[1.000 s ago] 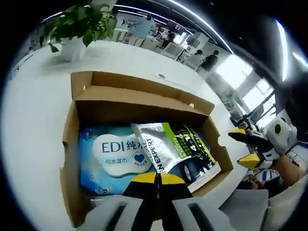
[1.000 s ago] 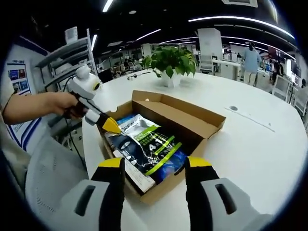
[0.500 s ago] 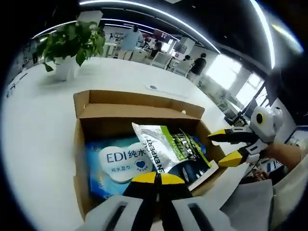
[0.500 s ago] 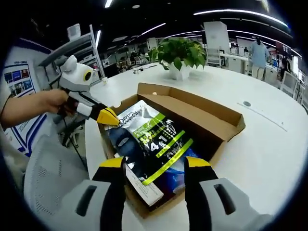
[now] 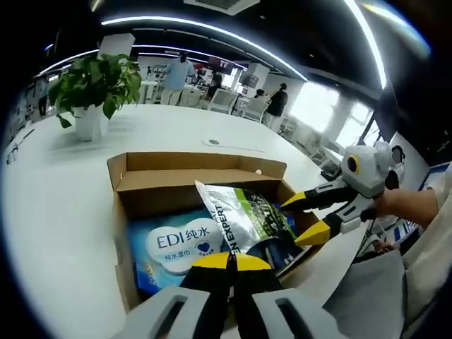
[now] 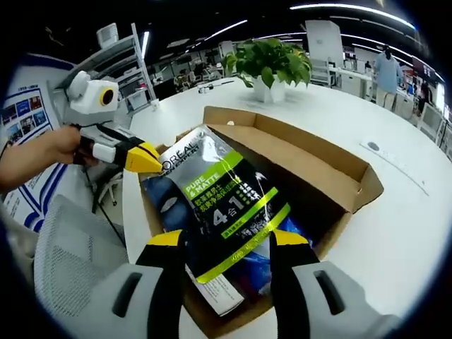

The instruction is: Operate the shoe box by opening the lid, removing the specified soft item, and placing it in the target area until the item is outside and the box remains undamaged.

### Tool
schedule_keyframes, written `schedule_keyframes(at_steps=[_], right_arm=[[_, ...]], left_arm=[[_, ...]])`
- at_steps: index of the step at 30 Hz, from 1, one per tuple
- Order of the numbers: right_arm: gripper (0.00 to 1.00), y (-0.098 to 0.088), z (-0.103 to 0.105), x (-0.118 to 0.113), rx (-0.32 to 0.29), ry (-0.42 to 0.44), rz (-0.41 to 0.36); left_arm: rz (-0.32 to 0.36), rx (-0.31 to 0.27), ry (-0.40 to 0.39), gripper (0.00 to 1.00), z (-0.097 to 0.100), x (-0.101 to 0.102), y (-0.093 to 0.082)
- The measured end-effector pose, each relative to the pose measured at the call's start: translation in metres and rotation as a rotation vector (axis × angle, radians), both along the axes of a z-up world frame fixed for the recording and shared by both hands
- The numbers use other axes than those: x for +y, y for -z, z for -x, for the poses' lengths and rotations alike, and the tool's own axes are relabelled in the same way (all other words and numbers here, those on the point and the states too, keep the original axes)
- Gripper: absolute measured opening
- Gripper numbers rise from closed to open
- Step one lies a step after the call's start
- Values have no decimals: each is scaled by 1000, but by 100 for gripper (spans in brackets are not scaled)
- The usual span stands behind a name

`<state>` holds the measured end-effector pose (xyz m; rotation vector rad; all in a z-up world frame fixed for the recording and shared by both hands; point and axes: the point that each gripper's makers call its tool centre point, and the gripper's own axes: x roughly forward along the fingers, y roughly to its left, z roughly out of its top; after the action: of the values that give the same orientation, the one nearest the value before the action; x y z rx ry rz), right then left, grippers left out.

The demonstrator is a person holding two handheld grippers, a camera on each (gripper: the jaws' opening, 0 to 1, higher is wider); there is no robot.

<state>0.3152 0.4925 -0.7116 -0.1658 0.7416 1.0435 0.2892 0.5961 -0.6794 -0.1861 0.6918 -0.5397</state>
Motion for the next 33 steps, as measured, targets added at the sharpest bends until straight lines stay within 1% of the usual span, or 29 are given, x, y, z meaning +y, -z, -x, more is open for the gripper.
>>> schedule_keyframes(at_steps=[2,3,5,7,9,11,13,17,18,20,22,25,26,27,29,30,33], right_arm=[[44,3,1,0,11,5,5],[43,6,2,-2,27,10,16],[43,9,4,-2,40,13,21],[42,9,6,-1,49,11,12],[41,8,7,2,44,6,-3],[40,8,9,3,45,1,-4],[39,8,7,2,34,2,2],[31,9,3,-3,64,51,-22],[31,7,1,-4,50,61,-33],[31,6,1,-3,52,69,-47],[27,4,1,-4,47,75,-48],[20,2,0,-6,28,83,-55],[18,2,0,-7,25,89,-55],[14,1,0,-8,21,90,-56],[9,1,1,-8,18,90,-64],[8,-1,2,-6,18,92,-81],[9,0,4,-4,31,94,-81]], left_arm=[[8,-10,-7,0,0,1,-2],[7,-13,-8,0,0,2,-2],[1,-13,-12,0,0,4,-2],[0,-12,-12,0,1,5,-1],[2,-20,-9,0,1,5,-2],[6,-23,-8,0,2,4,-2],[4,-20,-5,0,2,3,0],[7,-14,-11,0,2,2,1],[8,-15,-12,0,2,3,1],[12,-13,-18,0,2,2,1],[17,-12,-29,0,2,3,0],[42,-5,-56,0,1,5,-2],[64,-6,-66,0,0,5,-4],[72,-2,-70,0,0,5,-5],[71,-4,-69,0,0,4,-5],[71,3,-62,0,0,1,-5],[55,4,-47,0,0,-5,-2]])
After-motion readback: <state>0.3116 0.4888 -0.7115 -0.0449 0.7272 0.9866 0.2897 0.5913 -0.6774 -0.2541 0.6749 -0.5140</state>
